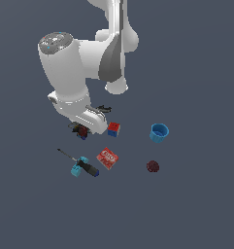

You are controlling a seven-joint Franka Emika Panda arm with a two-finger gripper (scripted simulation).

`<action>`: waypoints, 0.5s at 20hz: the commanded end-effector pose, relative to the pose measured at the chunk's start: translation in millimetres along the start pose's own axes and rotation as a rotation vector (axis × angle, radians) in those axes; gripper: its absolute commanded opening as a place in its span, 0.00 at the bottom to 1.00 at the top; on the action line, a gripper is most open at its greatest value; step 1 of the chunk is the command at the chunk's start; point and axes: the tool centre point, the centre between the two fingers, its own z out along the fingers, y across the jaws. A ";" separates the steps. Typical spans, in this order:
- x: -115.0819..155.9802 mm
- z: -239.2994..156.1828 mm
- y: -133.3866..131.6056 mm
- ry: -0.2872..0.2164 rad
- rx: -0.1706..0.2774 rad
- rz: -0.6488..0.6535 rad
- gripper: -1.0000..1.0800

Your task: Pick up a designated object from a clutter of objects.

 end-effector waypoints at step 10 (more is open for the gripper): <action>52.8 -88.4 7.4 0.001 0.000 0.000 0.00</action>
